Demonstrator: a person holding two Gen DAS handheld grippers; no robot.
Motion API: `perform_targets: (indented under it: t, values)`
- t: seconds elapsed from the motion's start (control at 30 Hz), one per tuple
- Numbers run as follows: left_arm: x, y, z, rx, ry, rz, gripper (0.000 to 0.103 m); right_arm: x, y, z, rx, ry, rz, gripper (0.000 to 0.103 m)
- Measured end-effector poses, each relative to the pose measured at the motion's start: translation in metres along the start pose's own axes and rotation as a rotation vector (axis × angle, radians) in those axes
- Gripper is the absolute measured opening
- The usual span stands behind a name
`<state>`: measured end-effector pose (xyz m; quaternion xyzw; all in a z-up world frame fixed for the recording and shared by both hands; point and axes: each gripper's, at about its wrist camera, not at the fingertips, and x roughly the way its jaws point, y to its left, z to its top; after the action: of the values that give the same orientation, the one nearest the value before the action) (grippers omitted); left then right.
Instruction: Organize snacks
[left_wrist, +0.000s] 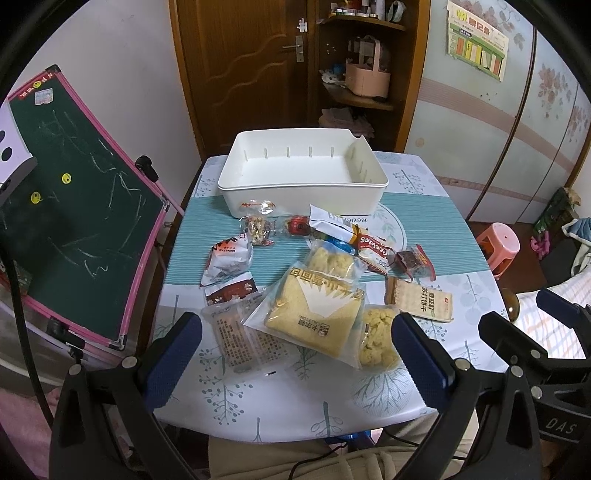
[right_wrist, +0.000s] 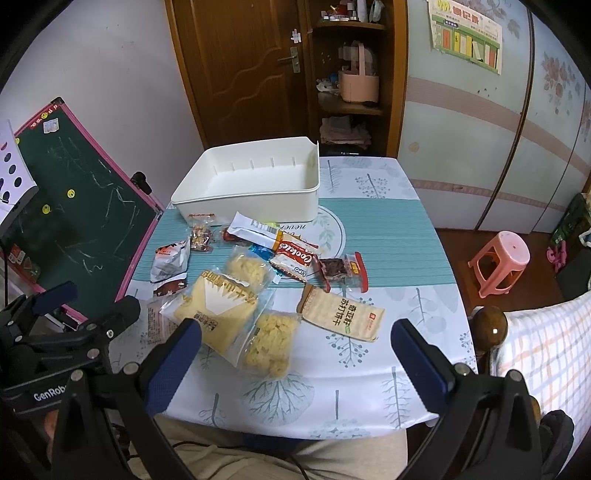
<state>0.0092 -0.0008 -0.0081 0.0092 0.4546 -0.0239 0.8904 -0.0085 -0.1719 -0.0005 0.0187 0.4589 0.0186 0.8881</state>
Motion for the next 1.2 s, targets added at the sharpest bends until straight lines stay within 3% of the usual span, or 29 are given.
perform_targets:
  t: [0.97,1.2]
  values:
    - [-0.002,0.003,-0.001,0.004,-0.006,0.006,0.102,0.002,0.004,-0.001,-0.004,0.01,0.002,0.103]
    - [0.001,0.023,0.004,0.004,-0.011,0.012,0.102,0.003,0.009,0.0,-0.023,0.003,-0.005,0.103]
